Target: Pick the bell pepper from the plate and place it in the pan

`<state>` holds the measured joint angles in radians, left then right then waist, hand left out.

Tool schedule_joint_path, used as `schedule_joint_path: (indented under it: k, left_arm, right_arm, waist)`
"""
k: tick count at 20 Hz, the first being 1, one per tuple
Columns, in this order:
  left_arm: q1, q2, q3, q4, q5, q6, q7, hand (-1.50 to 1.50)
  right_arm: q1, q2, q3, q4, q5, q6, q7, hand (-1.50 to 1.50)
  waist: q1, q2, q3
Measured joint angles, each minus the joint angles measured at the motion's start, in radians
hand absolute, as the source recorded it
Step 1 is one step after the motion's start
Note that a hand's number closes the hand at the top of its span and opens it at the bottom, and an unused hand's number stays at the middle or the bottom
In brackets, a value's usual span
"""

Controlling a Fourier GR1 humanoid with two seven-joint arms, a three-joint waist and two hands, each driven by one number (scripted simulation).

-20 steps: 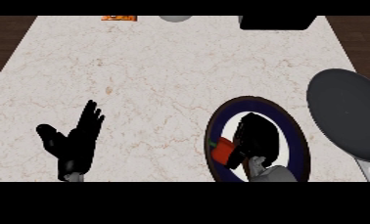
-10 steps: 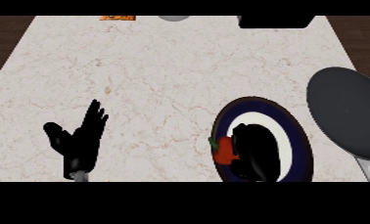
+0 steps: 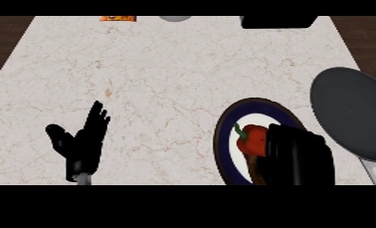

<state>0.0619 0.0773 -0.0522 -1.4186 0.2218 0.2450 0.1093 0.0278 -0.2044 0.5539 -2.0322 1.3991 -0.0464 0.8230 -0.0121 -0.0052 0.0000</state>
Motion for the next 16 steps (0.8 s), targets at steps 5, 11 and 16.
schedule_joint_path:
  k: [5,11,16]
  left_arm:
    - [0.006,0.020,0.018,-0.013,0.006,-0.026,0.002,0.00]
    - [0.001,0.001,0.004,-0.016,-0.008,-0.019,0.010,0.00]
    - [-0.001,0.012,0.022,-0.017,0.005,-0.038,0.019,0.00]
  right_arm:
    - [0.007,0.004,-0.078,-0.119,-0.021,0.062,0.022,1.50]
    - [-0.016,-0.031,-0.311,-0.097,-0.213,0.003,-0.082,1.50]
    - [-0.082,-0.090,-0.507,0.086,-0.331,-0.092,-0.220,1.50]
  waist:
    - [0.007,0.003,0.000]
    - [0.011,0.005,0.000]
    - [0.015,0.006,0.001]
